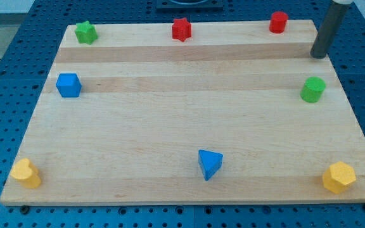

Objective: Move the red circle closer to the red star

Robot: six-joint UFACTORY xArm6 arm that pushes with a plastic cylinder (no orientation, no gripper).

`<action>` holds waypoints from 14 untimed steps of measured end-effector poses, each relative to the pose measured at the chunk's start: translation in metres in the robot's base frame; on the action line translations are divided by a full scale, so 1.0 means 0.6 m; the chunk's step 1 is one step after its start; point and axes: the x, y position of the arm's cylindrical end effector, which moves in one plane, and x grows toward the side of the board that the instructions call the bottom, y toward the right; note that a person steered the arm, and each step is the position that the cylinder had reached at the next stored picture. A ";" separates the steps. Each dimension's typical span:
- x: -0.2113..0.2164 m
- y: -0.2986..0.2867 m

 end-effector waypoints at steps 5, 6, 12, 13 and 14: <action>-0.203 -0.006; -0.177 -0.051; -0.203 -0.112; -0.201 -0.138; -0.202 -0.157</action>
